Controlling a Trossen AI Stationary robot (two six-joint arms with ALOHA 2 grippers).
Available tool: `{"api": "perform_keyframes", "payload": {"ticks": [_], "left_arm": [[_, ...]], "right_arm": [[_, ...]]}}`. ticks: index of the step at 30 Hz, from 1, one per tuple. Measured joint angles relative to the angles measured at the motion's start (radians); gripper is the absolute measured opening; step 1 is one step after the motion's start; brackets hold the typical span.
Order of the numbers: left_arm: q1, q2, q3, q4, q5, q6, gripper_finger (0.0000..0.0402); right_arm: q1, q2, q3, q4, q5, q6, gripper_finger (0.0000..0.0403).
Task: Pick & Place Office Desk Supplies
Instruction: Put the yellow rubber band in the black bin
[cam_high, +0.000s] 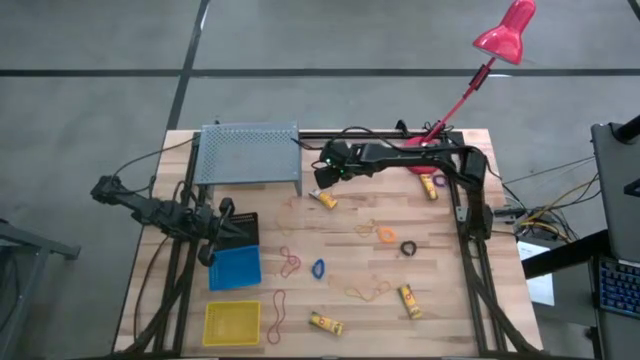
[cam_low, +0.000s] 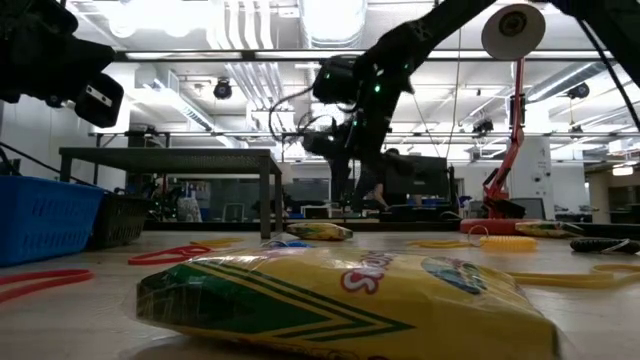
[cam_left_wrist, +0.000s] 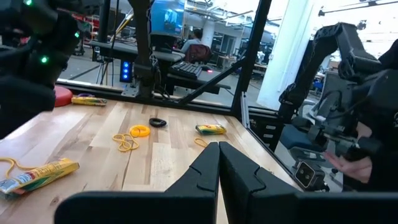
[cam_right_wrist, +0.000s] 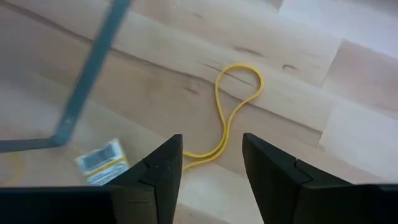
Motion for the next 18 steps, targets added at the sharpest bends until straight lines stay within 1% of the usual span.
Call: {"api": "perform_keyframes", "payload": {"ticks": [14, 18], "left_arm": [[0.0, 0.0, 0.0, 0.0, 0.005, 0.0, 0.0014], [0.0, 0.0, 0.0, 0.0, 0.005, 0.0, 0.0014]], "right_arm": [[0.001, 0.108, 0.008, 0.029, 0.011, -0.003, 0.0166], [0.001, 0.116, 0.009, 0.035, 0.014, -0.005, 0.0158]]}}
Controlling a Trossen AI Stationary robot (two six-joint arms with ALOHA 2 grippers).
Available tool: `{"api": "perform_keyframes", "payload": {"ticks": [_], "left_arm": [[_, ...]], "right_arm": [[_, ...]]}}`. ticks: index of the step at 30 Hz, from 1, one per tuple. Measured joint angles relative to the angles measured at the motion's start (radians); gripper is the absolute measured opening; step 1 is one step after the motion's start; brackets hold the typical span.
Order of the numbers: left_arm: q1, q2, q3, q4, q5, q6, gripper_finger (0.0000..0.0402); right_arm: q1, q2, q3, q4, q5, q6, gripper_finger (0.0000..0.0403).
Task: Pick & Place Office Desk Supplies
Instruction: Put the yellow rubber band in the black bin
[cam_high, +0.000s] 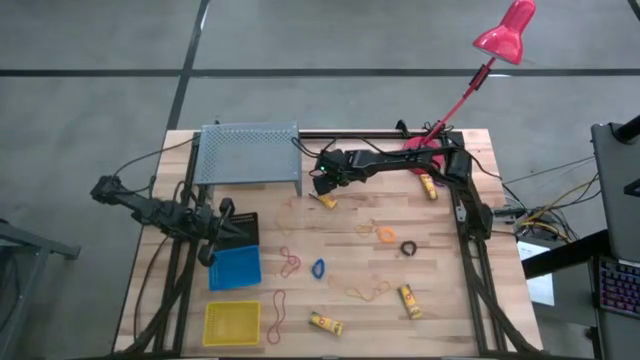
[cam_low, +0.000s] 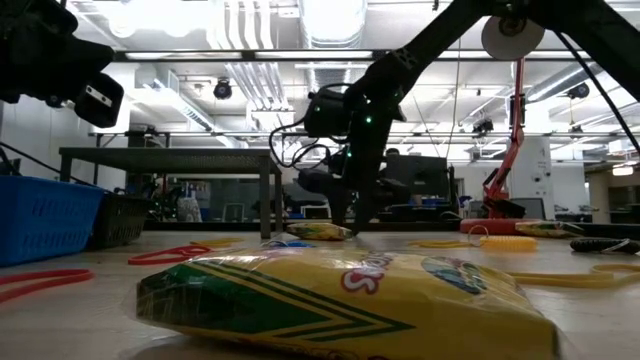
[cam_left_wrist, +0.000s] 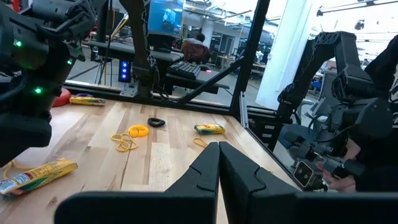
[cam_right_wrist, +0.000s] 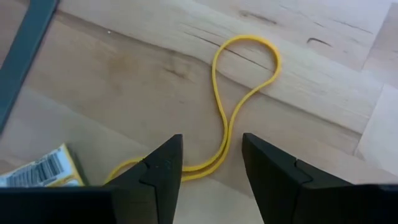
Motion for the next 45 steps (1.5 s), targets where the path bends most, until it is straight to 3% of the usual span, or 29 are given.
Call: {"api": "perform_keyframes", "payload": {"ticks": [22, 33, 45], "left_arm": [[0.0, 0.0, 0.0, 0.0, 0.001, 0.0, 0.0014], [0.0, 0.0, 0.0, 0.0, 0.001, 0.0, 0.0014], [0.0, 0.0, 0.0, 0.0, 0.001, 0.0, 0.0014]], "right_arm": [[-0.001, 0.0, -0.014, 0.002, 0.001, -0.076, 0.0012], [0.0, -0.018, -0.015, 0.017, -0.015, -0.106, 0.0008], [0.001, -0.152, -0.016, -0.002, -0.007, -0.13, 0.0008]]}}
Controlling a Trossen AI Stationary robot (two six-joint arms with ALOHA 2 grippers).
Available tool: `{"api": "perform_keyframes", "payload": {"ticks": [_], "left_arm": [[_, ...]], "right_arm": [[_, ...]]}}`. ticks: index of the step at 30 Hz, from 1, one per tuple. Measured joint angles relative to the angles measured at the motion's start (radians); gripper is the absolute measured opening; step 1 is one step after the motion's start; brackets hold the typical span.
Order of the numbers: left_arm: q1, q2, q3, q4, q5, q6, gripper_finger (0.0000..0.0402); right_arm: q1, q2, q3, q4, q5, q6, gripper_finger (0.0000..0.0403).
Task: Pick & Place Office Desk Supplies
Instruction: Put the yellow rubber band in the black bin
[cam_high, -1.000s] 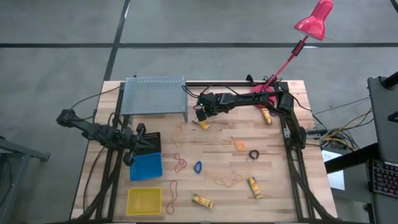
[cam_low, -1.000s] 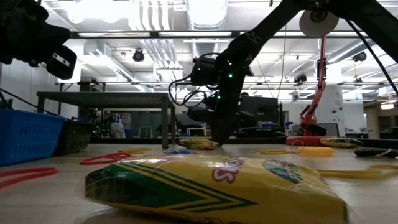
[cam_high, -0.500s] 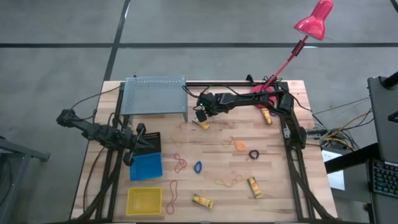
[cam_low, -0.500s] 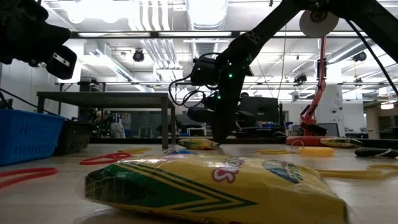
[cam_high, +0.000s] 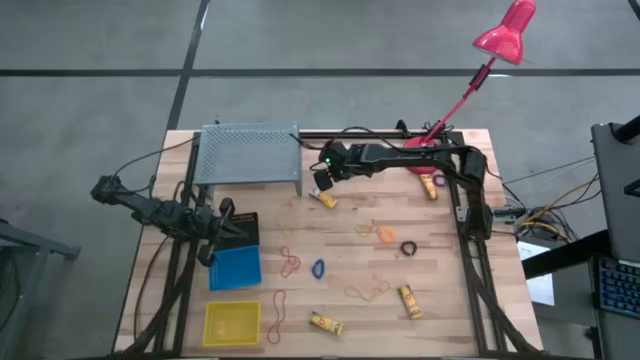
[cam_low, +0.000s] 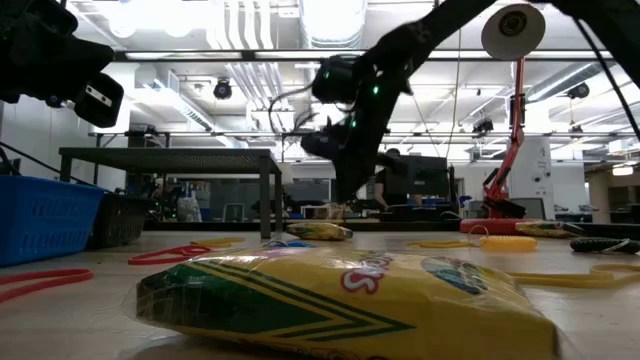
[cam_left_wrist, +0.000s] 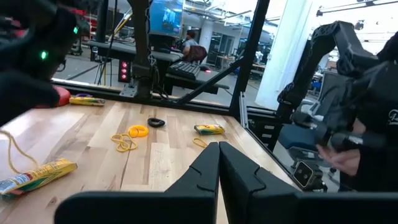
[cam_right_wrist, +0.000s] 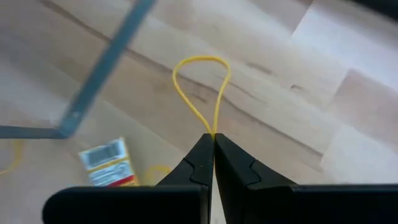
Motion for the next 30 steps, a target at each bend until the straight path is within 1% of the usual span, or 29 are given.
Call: {"api": "perform_keyframes", "payload": {"ticks": [4, 7, 13, 18, 22, 24, 27, 30], "left_arm": [[0.0, 0.0, 0.0, 0.0, 0.0, 0.0, 0.0014], [0.0, 0.0, 0.0, 0.0, 0.0, 0.0, 0.0014], [0.0, 0.0, 0.0, 0.0, 0.0, 0.0, 0.0014], [0.0, 0.0, 0.0, 0.0, 0.0, 0.0, 0.0014], [0.0, 0.0, 0.0, 0.0, 0.0, 0.0, 0.0014], [0.0, 0.0, 0.0, 0.0, 0.0, 0.0, 0.0014], [0.0, 0.0, 0.0, 0.0, 0.0, 0.0, 0.0014], [0.0, 0.0, 0.0, 0.0, 0.0, 0.0, 0.0014]], "right_arm": [[0.002, -0.083, -0.008, -0.019, 0.002, -0.008, 0.0008], [0.008, -0.157, -0.014, -0.02, 0.011, -0.058, 0.0008], [0.046, -0.312, -0.024, -0.023, 0.055, -0.149, 0.0008], [0.084, -0.432, -0.06, 0.014, 0.058, -0.194, 0.0008], [0.127, -0.522, -0.148, 0.116, 0.048, -0.242, 0.0008], [0.147, -0.567, -0.215, 0.202, 0.015, -0.26, 0.0008], [0.164, -0.632, -0.339, 0.386, -0.073, -0.289, 0.0008], [0.164, -0.682, -0.472, 0.606, -0.207, -0.3, 0.0008]]}}
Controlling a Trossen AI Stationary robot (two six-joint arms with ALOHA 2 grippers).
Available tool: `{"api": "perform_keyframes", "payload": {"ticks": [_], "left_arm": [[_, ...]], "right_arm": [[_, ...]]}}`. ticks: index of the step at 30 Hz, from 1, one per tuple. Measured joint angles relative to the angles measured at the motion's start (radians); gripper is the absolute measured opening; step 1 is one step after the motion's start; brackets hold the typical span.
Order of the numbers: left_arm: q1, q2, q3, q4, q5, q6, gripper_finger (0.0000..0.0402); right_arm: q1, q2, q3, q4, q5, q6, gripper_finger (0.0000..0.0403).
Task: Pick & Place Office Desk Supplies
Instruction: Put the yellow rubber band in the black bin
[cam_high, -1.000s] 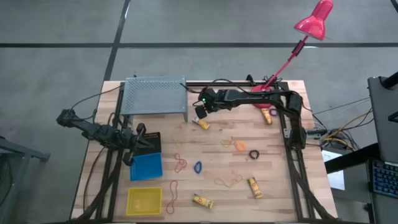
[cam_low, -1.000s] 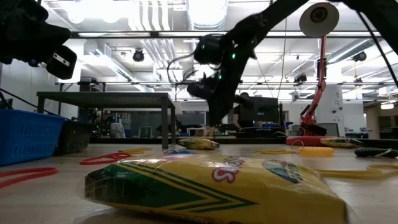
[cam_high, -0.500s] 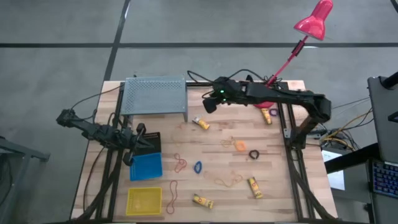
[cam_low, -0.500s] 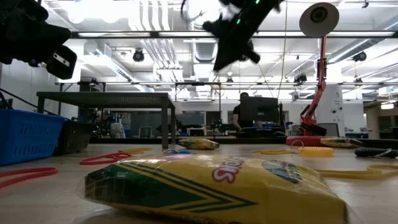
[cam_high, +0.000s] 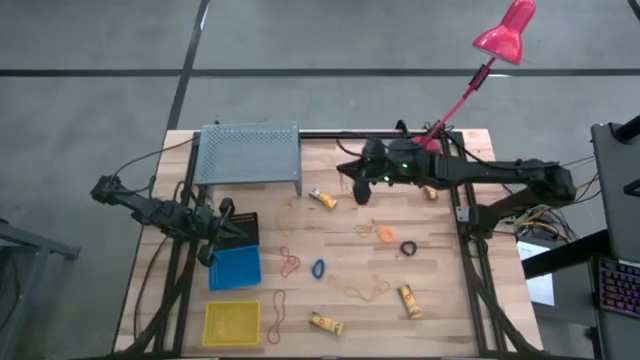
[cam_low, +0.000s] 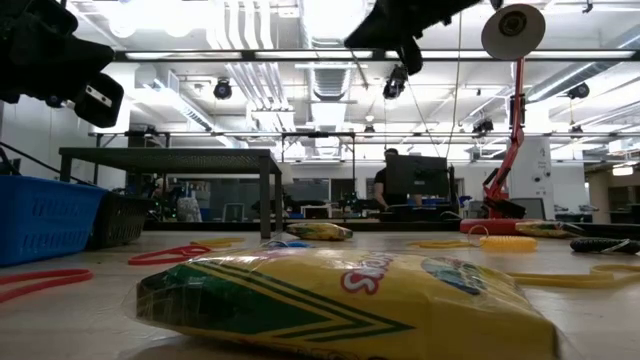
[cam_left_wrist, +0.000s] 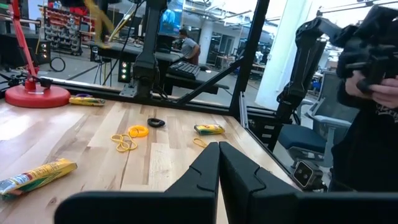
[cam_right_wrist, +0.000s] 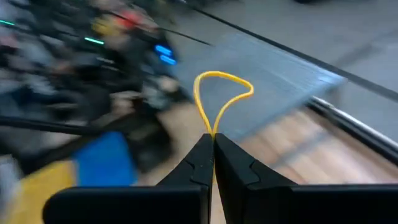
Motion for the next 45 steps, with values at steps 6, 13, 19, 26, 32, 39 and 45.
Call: {"api": "perform_keyframes", "payload": {"ticks": [6, 13, 19, 26, 32, 39, 45], "left_arm": [[0.0, 0.0, 0.0, 0.0, 0.0, 0.0, 0.0014], [0.0, 0.0, 0.0, 0.0, 0.0, 0.0, 0.0014], [0.0, 0.0, 0.0, 0.0, 0.0, 0.0, 0.0014], [0.0, 0.0, 0.0, 0.0, 0.0, 0.0, 0.0014], [0.0, 0.0, 0.0, 0.0, 0.0, 0.0, 0.0014], [0.0, 0.0, 0.0, 0.0, 0.0, 0.0, 0.0014], [0.0, 0.0, 0.0, 0.0, 0.0, 0.0, 0.0014]], "right_arm": [[0.003, 0.003, -0.219, 0.46, -0.219, -0.126, 0.0008], [0.015, 0.148, -0.287, 0.784, -0.307, -0.111, 0.0008], [0.034, 0.326, -0.217, 0.89, -0.308, -0.117, 0.0008], [0.052, 0.567, 0.009, 0.938, -0.307, -0.112, 0.0008], [0.068, 0.73, 0.196, 0.94, -0.267, -0.112, 0.0008], [0.067, 0.874, 0.333, 0.98, -0.26, -0.066, 0.0008], [0.069, 0.961, 0.431, 0.994, -0.273, -0.029, 0.0008]]}}
